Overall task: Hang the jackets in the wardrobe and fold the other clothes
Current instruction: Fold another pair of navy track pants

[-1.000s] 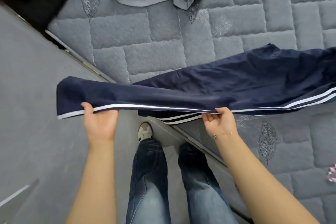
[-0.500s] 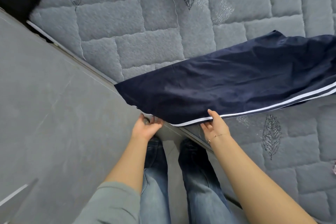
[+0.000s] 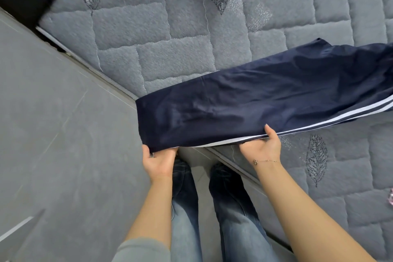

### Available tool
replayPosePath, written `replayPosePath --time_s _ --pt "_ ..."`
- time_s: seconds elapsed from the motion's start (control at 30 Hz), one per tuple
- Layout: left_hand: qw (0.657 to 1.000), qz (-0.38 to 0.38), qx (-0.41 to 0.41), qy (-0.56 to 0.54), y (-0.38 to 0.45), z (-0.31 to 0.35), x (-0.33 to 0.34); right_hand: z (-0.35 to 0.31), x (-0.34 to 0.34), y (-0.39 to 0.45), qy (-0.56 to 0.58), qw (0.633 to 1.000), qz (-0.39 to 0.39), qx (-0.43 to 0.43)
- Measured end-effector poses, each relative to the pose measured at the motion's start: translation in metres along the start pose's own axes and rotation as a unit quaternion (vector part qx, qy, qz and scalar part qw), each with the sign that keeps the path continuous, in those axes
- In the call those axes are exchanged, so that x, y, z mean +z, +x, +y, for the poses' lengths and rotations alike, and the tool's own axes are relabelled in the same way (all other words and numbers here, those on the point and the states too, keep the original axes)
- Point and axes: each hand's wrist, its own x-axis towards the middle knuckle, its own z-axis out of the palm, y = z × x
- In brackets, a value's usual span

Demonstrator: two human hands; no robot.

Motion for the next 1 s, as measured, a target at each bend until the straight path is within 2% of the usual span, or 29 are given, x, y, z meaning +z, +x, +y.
replayPosePath --time_s 0.07,0.17,0.23,0.33,0.47,0.63,0.73,0.77,0.83,0.9,1.0 --pt "0.999 -0.012 -0.003 -0.037 -0.015 0.007 0.003 -0.002 -0.001 -0.006 0.007 1.000 0.001 -0.012" --pt "0.998 -0.036 0.007 -0.041 -0.036 0.024 0.016 -0.008 0.002 -0.013 -0.046 0.997 0.000 -0.061" --pt "0.998 -0.017 0.054 -0.020 -0.042 0.039 0.023 -0.012 0.004 -0.013 -0.088 0.992 0.007 -0.092" --pt "0.994 0.020 0.103 0.014 -0.046 0.050 0.024 -0.016 -0.001 -0.009 -0.131 0.985 0.066 -0.090" --pt "0.986 0.132 0.090 0.051 -0.052 0.046 -0.006 -0.016 -0.022 0.002 -0.257 0.955 0.151 -0.013" --pt "0.968 0.218 0.101 0.078 -0.044 0.071 -0.004 -0.012 -0.032 0.005 -0.427 0.885 0.185 -0.020" --pt "0.919 0.376 0.039 0.114 -0.041 0.082 0.014 -0.003 -0.035 -0.001 -0.470 0.861 0.194 -0.038" --pt "0.899 0.424 0.029 0.109 -0.043 0.084 0.021 0.000 -0.035 -0.003 -0.462 0.865 0.191 -0.055" --pt "0.889 0.447 0.035 0.089 -0.048 0.086 0.034 0.005 -0.030 -0.008 -0.420 0.886 0.173 -0.091" --pt "0.905 0.416 0.049 0.078 -0.054 0.086 0.047 0.008 -0.020 -0.017 -0.351 0.917 0.142 -0.127" --pt "0.935 0.337 0.053 0.100 -0.069 0.088 0.067 0.004 -0.001 -0.030 -0.263 0.952 0.046 -0.149"
